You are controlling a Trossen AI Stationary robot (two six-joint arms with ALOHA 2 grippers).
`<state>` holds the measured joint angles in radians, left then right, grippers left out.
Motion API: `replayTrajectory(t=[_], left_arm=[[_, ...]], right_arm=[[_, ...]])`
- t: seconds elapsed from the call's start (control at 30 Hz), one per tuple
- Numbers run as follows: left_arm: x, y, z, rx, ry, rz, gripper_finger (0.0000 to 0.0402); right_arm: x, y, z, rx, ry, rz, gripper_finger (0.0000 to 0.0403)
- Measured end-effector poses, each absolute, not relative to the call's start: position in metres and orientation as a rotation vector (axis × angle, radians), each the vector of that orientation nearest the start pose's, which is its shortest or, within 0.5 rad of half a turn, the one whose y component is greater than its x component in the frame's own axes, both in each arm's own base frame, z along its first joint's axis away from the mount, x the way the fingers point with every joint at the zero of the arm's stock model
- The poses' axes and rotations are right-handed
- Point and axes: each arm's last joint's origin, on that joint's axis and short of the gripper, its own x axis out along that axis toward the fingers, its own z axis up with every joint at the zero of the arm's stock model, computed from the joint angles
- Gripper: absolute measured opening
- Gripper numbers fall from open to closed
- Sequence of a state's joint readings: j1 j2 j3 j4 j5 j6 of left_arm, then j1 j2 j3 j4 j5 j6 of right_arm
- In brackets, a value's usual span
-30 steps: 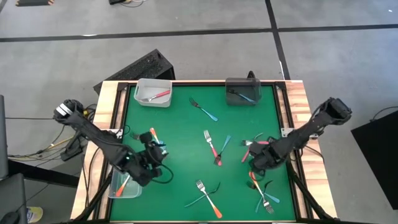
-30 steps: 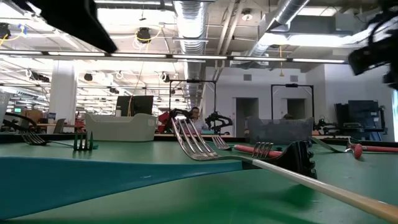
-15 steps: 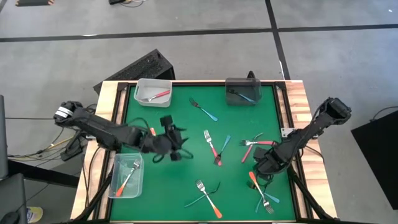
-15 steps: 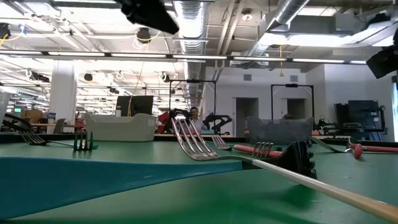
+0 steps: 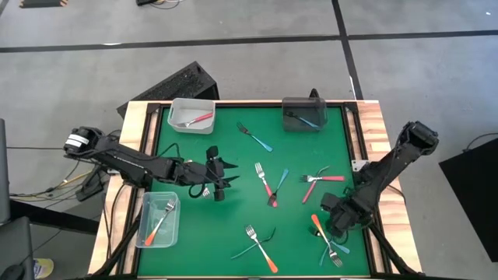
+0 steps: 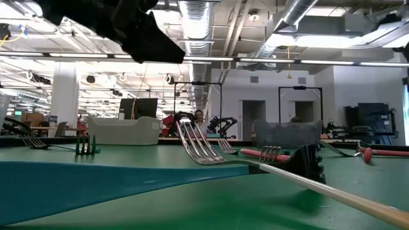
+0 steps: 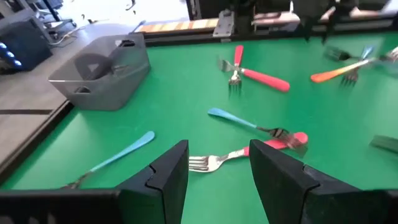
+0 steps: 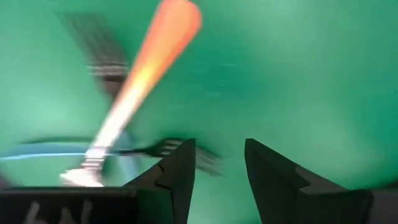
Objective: Sort silverware by color (type)
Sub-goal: Put the blue fork into the black bin
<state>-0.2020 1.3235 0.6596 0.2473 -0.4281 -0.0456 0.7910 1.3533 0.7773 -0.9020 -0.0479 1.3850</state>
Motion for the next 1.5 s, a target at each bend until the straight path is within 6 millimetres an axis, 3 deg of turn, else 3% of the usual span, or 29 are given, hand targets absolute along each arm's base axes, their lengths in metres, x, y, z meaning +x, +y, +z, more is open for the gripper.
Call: replayTrajectory(t=[0.2, 0.37, 0.47, 0.6, 0.8, 1.03, 1.23, 1.5], left_arm=[[0.261, -0.044, 0.204, 0.026, 0.361, 0.261, 0.0157], [0.26, -0.041, 0.206, 0.074, 0.316, 0.394, 0.0157], [0.262, -0.034, 0.21, 0.143, 0.3, 0.417, 0.0157], [0.265, -0.012, 0.212, 0.212, 0.307, 0.452, 0.0157], [0.265, 0.043, 0.222, 0.236, 0.307, 0.534, 0.0157], [0.246, 0.105, 0.25, 0.177, 0.218, 0.527, 0.0157], [0.234, 0.127, 0.251, 0.108, 0.206, 0.55, 0.0157], [0.234, 0.126, 0.242, 0.079, 0.284, 0.522, 0.0157]], right_arm=[[0.145, 0.169, 0.183, 0.677, 1.416, -0.349, 0.0164], [0.142, 0.163, 0.181, 0.583, 1.359, -0.436, 0.0164], [0.151, 0.143, 0.182, 0.463, 1.292, -0.523, 0.0164], [0.169, 0.1, 0.187, 0.356, 1.302, -0.624, 0.0164], [0.186, 0.03, 0.203, 0.321, 1.302, -0.616, 0.0164], [0.183, -0.03, 0.221, 0.365, 1.193, -0.62, 0.0164], [0.176, -0.055, 0.222, 0.493, 1.189, -0.64, 0.0164], [0.182, -0.057, 0.208, 0.499, 1.254, -0.662, 0.0164]])
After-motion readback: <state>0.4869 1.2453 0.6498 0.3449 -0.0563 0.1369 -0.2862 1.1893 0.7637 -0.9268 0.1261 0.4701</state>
